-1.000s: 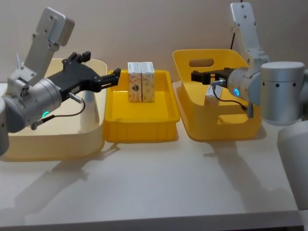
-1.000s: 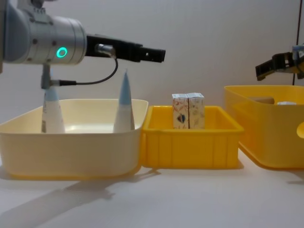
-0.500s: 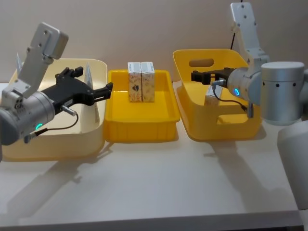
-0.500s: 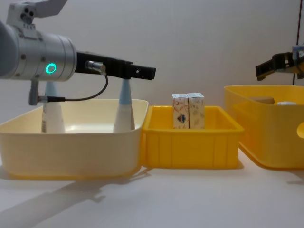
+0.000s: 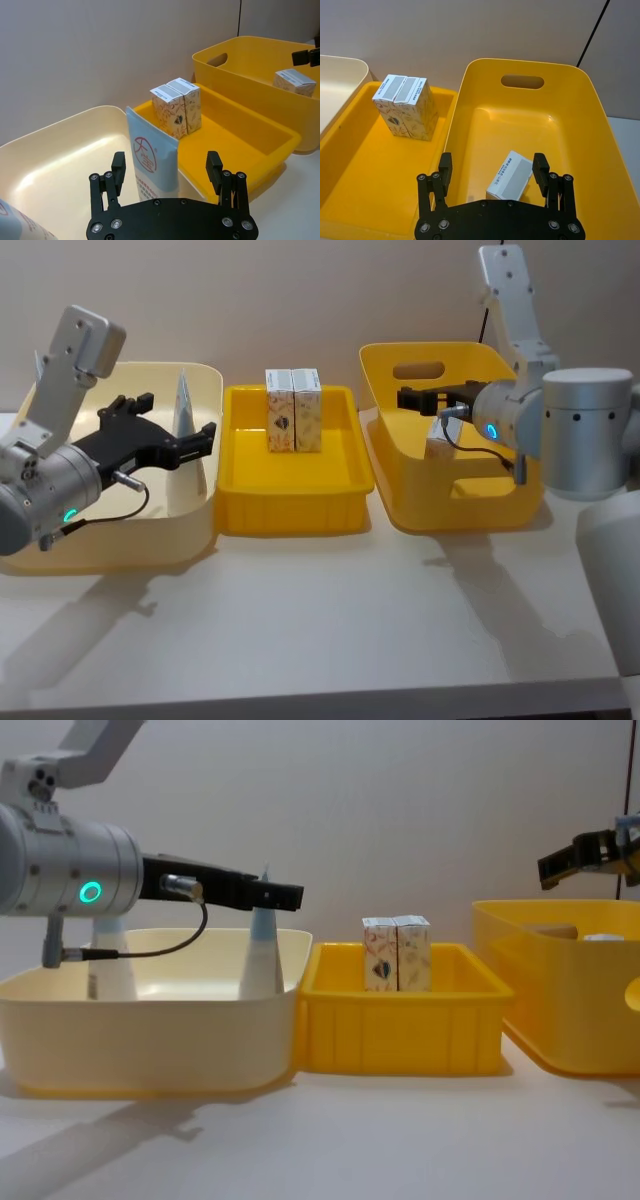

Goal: Bimanual collaborative sorting of washing and personal care products

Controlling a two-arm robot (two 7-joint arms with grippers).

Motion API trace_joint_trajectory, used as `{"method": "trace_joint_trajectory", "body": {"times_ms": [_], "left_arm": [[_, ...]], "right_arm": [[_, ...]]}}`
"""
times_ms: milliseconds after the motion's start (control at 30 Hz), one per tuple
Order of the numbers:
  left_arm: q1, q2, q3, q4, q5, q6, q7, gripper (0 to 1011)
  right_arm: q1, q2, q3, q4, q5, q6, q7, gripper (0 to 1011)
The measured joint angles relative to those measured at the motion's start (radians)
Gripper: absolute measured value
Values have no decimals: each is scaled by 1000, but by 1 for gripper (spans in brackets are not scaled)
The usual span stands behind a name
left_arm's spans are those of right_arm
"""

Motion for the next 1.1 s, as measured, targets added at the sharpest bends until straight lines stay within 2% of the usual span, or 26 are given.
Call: {"method": "trace_joint_trajectory", "body": {"times_ms": [500, 1100], "left_arm": [[-36, -35, -8, 118, 9, -62, -19, 1002], [-91, -66, 7, 237, 38, -129, -51, 1002]], "right_arm": [[0, 0, 0, 0, 0, 0, 0, 1001], [0, 0, 0, 0, 0, 0, 0, 1001]]}}
